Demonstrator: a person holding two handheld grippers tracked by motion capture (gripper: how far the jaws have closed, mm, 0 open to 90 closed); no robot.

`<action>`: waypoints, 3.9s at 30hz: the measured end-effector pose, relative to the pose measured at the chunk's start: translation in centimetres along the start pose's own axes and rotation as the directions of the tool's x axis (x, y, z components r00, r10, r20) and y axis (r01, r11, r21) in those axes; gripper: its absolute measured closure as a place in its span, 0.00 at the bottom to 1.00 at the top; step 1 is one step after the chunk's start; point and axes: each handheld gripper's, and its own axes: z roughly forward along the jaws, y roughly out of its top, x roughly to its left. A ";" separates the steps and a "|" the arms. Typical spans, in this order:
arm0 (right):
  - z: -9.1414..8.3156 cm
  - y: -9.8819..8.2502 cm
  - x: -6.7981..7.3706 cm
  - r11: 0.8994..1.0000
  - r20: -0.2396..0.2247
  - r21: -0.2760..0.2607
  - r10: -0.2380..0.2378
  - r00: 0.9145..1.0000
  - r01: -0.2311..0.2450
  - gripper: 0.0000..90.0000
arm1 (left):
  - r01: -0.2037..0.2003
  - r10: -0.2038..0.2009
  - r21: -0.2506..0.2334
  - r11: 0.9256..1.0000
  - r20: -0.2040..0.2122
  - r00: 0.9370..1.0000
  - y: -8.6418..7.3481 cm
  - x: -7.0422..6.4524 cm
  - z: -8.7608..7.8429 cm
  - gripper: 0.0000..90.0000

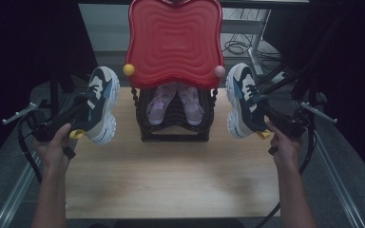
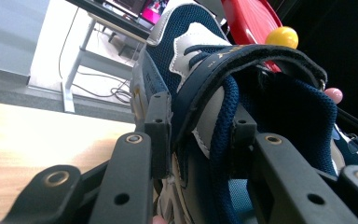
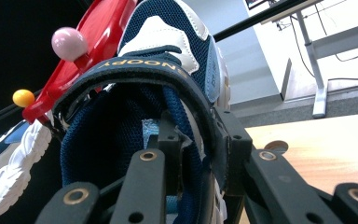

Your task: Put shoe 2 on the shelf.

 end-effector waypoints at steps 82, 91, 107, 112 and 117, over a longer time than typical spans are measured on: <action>6.2 15.0 10.5 0.997 -0.082 -0.023 -0.070 0.994 0.068 0.83 | -0.123 0.129 -0.062 0.990 0.106 0.986 14.2 -10.6 9.2 0.77; 8.7 15.9 13.2 0.995 -0.110 0.003 -0.103 0.989 0.104 0.83 | -0.151 0.156 -0.047 0.987 0.116 0.981 15.0 -12.4 11.2 0.77; 13.0 15.8 14.9 0.991 -0.094 0.054 -0.120 0.988 0.125 0.83 | -0.193 0.194 -0.027 0.981 0.094 0.976 15.0 -13.2 14.0 0.77; 13.5 15.5 14.8 0.990 -0.081 0.059 -0.125 0.989 0.130 0.83 | -0.200 0.201 -0.017 0.980 0.080 0.976 14.7 -13.2 14.7 0.77; 14.2 15.2 14.6 0.987 -0.060 0.067 -0.144 0.988 0.148 0.83 | -0.213 0.213 -0.002 0.977 0.059 0.975 14.3 -13.1 15.5 0.77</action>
